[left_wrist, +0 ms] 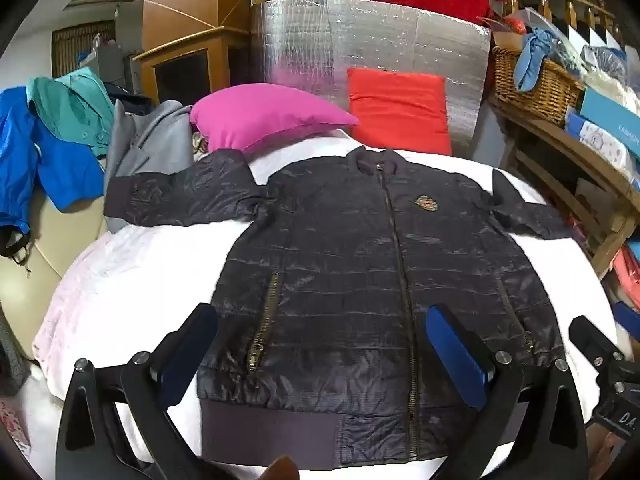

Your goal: Fold large clothes

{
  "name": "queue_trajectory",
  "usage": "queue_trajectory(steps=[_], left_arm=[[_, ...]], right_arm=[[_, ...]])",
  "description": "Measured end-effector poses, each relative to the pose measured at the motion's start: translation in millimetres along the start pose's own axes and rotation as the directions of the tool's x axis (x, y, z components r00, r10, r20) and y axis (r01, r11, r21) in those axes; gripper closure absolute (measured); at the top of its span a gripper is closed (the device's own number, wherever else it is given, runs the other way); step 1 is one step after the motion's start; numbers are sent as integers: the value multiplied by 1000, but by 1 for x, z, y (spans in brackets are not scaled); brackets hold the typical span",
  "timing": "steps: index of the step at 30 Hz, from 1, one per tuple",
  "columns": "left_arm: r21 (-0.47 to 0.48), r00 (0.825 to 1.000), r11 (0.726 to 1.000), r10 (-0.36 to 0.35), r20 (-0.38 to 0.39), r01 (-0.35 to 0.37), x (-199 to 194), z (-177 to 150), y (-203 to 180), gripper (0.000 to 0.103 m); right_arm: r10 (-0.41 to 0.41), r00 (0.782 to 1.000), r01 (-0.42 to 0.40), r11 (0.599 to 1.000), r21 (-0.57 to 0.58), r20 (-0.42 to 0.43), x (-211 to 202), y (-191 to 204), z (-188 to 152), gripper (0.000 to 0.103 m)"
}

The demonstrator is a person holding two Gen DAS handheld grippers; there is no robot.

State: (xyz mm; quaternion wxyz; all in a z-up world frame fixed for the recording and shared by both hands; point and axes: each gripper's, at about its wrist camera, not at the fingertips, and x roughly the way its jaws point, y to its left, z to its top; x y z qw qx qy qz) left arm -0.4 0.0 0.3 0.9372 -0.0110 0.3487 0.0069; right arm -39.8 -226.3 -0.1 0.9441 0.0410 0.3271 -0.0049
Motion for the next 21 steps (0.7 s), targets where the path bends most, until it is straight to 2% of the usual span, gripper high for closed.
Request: queue_trajectory(steps=[4, 6, 8, 12, 21], left_arm=[[-8, 1000, 1000, -13, 4, 13, 3, -4, 6, 0], [41, 1000, 999, 19, 7, -19, 2, -4, -4, 0], [49, 1000, 999, 18, 17, -19, 0, -9, -9, 0], [31, 1000, 1000, -1, -13, 2, 1, -4, -5, 0], [25, 1000, 1000, -1, -16, 1, 1, -4, -3, 0]], right_arm=[[-5, 1000, 5, 1000, -17, 2, -1, 8, 5, 0], [-4, 1000, 4, 1000, -18, 4, -1, 6, 4, 0], [-1, 1000, 1, 1000, -18, 9, 0, 6, -1, 0], [-1, 1000, 1, 1000, -17, 7, 1, 5, -2, 0], [-1, 1000, 1, 1000, -15, 12, -1, 5, -1, 0]])
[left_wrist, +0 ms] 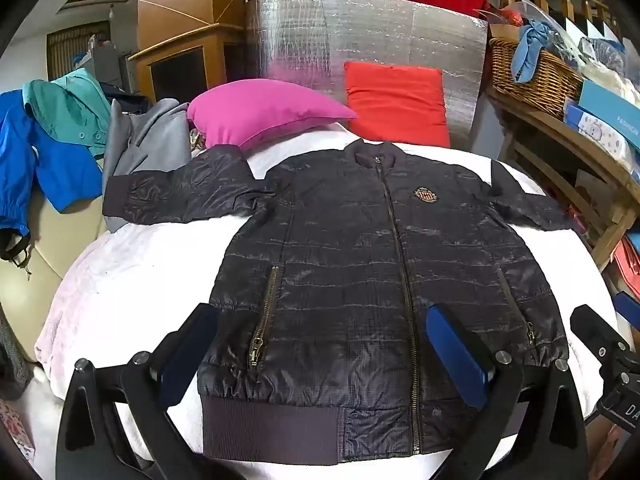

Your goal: Fold large clothes

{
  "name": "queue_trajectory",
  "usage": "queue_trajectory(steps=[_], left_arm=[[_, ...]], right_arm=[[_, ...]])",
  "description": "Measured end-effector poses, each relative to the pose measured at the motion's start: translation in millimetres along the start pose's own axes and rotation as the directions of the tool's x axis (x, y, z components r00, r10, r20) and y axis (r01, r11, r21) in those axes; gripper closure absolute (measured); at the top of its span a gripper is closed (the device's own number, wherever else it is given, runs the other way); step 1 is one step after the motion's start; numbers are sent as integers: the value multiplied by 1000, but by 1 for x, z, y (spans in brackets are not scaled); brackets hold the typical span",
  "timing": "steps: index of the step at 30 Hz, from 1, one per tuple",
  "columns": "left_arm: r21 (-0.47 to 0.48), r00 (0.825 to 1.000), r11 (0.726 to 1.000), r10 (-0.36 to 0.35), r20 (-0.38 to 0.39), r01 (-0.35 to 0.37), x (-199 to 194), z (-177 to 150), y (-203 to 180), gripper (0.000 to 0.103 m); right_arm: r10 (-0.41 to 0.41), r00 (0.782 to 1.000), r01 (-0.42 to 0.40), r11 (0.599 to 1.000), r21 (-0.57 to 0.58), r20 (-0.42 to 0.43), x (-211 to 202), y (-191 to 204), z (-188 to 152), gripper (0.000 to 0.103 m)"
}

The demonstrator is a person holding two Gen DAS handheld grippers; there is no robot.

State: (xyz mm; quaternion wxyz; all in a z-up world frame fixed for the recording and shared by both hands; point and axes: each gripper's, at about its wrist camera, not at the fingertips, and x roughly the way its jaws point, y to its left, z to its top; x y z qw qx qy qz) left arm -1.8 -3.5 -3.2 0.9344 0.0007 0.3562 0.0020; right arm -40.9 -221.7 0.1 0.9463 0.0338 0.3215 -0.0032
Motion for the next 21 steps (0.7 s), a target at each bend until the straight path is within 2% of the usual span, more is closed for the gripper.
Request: queue_trajectory(steps=[21], left_arm=[[4, 1000, 1000, 0, -11, 0, 3, -3, -2, 0]], right_arm=[[11, 1000, -10, 1000, 7, -27, 5, -1, -5, 0]])
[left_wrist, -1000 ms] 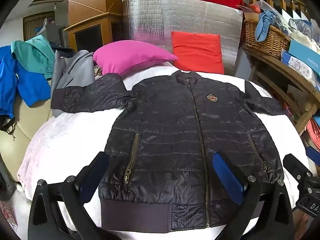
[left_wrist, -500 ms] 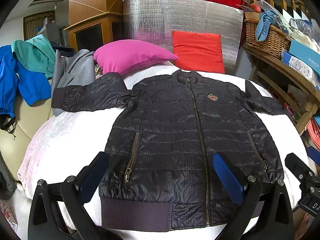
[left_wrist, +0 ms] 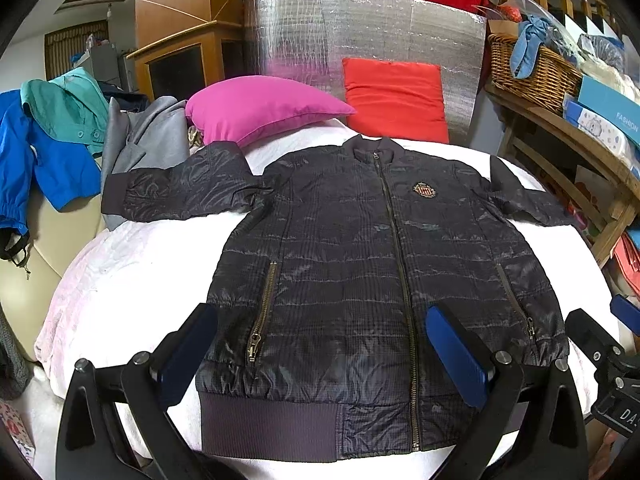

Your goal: Fold large clothes

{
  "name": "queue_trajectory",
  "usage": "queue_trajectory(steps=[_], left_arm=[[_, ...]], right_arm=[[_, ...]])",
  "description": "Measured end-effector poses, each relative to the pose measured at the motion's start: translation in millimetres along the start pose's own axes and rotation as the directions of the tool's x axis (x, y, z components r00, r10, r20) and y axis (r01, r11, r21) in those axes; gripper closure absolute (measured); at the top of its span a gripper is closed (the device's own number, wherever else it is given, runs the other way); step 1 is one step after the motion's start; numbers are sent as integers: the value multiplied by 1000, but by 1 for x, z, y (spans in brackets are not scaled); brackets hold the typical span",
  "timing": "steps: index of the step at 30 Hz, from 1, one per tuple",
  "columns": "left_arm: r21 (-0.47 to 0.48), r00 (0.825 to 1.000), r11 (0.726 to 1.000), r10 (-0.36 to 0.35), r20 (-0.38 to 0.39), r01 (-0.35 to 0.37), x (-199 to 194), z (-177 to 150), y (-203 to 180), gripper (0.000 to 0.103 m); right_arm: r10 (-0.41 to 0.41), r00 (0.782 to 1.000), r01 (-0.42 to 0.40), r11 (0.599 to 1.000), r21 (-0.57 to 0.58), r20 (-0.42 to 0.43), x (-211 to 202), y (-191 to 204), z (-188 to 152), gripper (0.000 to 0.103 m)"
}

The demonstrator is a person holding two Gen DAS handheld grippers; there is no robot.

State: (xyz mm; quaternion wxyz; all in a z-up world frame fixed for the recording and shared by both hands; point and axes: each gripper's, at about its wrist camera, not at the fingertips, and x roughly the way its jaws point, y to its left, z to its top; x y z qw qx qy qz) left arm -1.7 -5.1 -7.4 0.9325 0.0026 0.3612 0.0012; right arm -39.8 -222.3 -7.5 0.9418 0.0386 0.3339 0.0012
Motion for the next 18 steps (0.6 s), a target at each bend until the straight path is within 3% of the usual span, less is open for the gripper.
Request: queue_trajectory(steps=[18], left_arm=[[-1, 1000, 1000, -2, -4, 2, 1, -2, -1, 0]], right_arm=[[-8, 1000, 8, 1000, -2, 0, 0, 0, -1, 0]])
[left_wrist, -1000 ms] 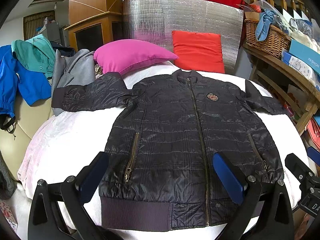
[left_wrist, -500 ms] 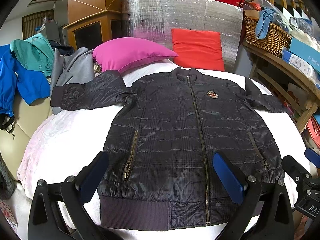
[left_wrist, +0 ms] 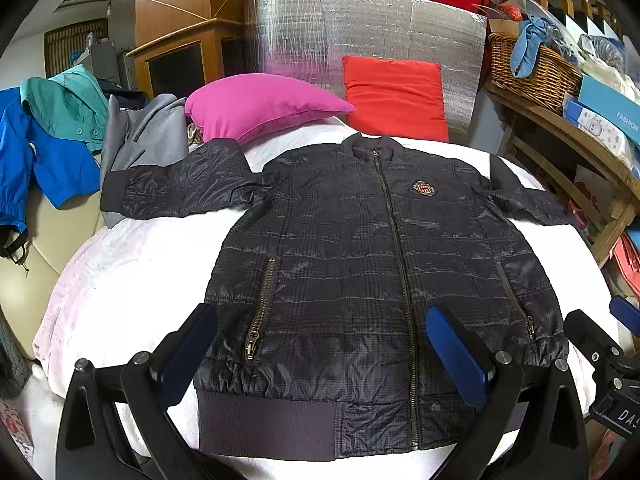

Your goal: Fold large clothes

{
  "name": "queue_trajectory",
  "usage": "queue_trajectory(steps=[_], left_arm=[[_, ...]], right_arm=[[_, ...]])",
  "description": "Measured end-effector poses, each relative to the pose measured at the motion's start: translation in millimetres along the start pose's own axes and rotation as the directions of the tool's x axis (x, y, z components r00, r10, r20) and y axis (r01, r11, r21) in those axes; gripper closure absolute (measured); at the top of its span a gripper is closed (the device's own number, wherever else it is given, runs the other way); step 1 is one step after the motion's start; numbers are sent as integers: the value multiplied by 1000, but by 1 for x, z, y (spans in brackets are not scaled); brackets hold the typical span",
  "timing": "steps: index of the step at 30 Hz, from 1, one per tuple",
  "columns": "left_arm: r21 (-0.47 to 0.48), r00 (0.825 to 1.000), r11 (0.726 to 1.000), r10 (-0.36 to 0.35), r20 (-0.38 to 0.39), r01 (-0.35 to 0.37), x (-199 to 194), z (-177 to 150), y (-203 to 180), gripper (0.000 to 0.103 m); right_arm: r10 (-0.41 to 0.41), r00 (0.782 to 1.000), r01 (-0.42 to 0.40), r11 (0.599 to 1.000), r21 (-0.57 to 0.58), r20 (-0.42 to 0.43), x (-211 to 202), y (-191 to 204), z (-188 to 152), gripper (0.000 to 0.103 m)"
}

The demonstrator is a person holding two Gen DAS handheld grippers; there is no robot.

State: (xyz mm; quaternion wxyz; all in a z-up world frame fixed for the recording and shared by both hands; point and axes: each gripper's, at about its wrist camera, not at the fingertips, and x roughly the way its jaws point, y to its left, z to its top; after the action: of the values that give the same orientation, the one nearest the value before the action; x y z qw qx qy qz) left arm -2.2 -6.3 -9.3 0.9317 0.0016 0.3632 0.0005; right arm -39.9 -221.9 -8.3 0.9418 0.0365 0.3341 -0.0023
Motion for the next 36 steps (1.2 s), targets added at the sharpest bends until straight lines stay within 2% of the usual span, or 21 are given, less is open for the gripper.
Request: queue_trajectory(steps=[10, 24, 29, 36], left_arm=[[-1, 1000, 1000, 0, -15, -1, 8, -1, -2, 0], [42, 998, 999, -2, -67, 4, 44, 6, -23, 0], [70, 995, 998, 13, -95, -7, 75, 12, -29, 0], [57, 985, 998, 41, -168, -32, 129, 18, -21, 0]], right_arm=[[-1, 1000, 2, 1000, 10, -13, 7, -8, -1, 0], [-21, 998, 25, 997, 66, -64, 43, -50, 4, 0], [25, 995, -8, 984, 178, -93, 73, -103, 14, 0], [-35, 986, 94, 921, 378, -160, 122, -210, 26, 0]])
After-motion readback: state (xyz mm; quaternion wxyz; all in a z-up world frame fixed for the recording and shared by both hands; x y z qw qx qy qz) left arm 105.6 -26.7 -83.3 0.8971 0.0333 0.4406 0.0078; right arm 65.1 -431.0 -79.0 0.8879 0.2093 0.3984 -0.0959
